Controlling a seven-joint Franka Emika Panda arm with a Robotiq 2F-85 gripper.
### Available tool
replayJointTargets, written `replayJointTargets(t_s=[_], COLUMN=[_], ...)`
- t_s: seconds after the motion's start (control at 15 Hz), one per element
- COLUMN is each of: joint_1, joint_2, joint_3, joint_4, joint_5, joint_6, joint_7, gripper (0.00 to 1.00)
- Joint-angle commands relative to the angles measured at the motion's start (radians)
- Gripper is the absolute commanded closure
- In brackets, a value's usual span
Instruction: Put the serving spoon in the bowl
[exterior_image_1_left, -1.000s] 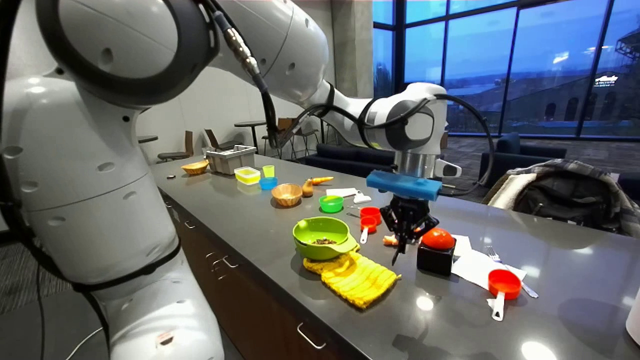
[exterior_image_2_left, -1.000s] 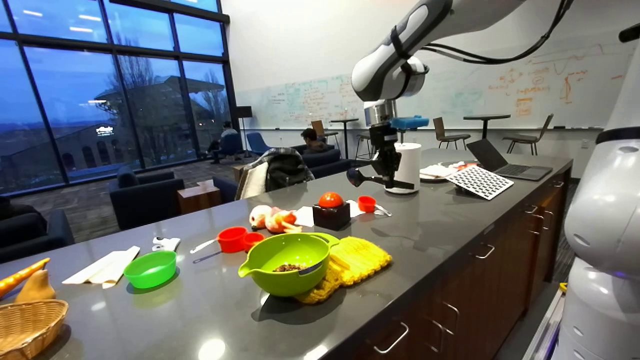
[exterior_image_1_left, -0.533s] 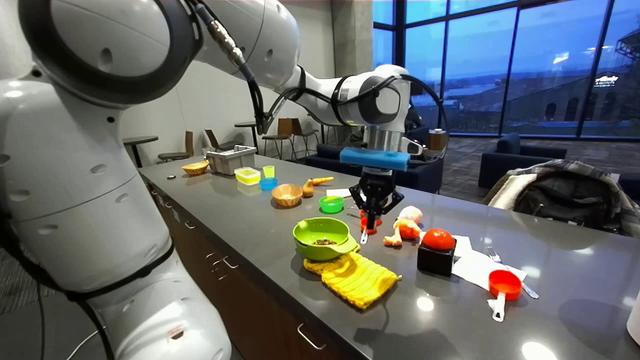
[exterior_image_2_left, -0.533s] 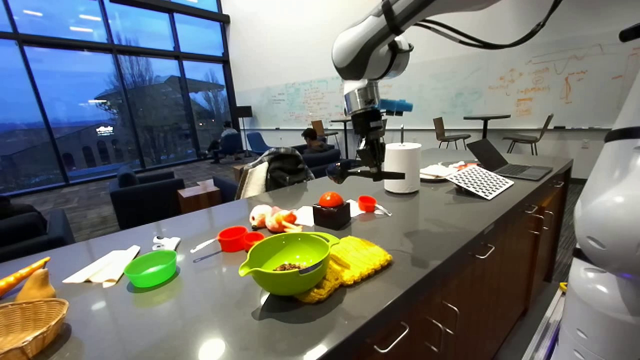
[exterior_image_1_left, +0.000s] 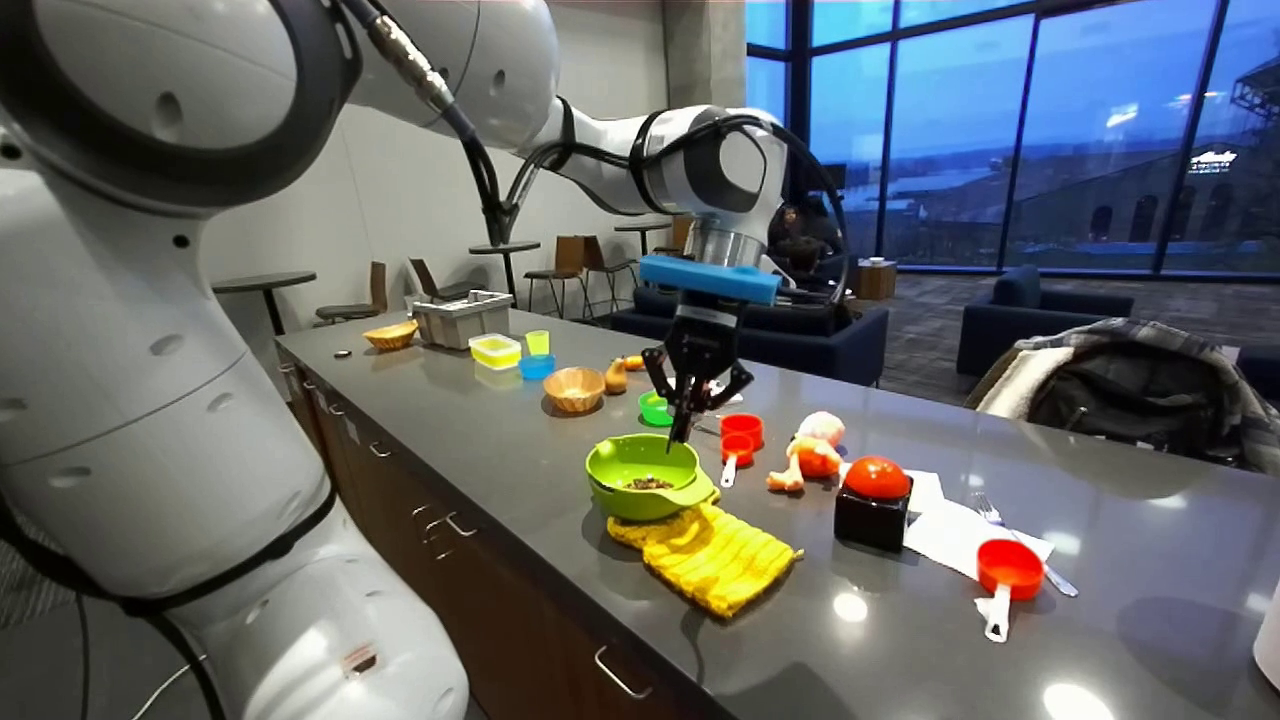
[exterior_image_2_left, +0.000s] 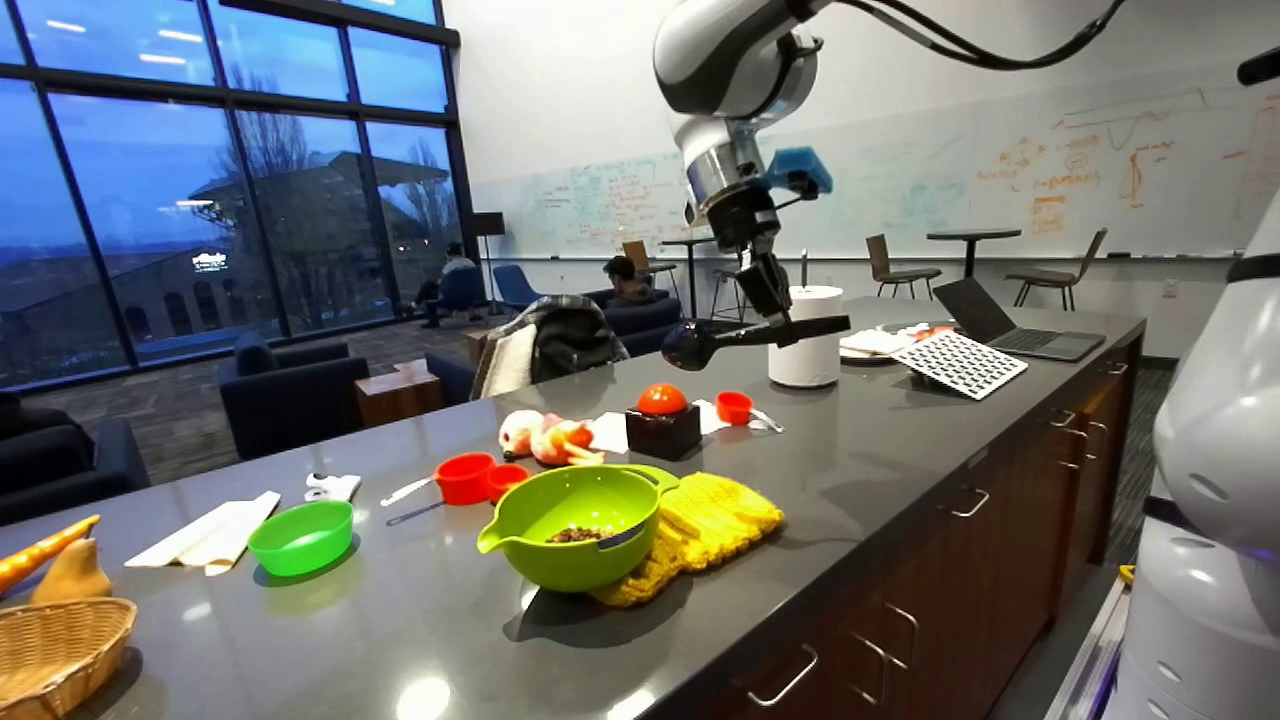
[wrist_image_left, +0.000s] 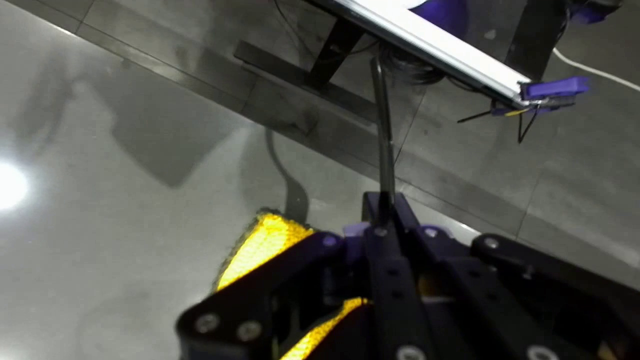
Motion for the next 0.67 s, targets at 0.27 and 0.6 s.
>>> replayJointTargets(t_s=[0.27,0.6], joint_1=[0.045,0.057], joint_2=[0.032,0.143], joint_3=[0.01,0.021], joint_4=[0.043,0.09], joint_5=[0.07,0.118], joint_6=[-0.14,-0.137], joint_7=[-0.097,-0.159], gripper=[0.99,0.99])
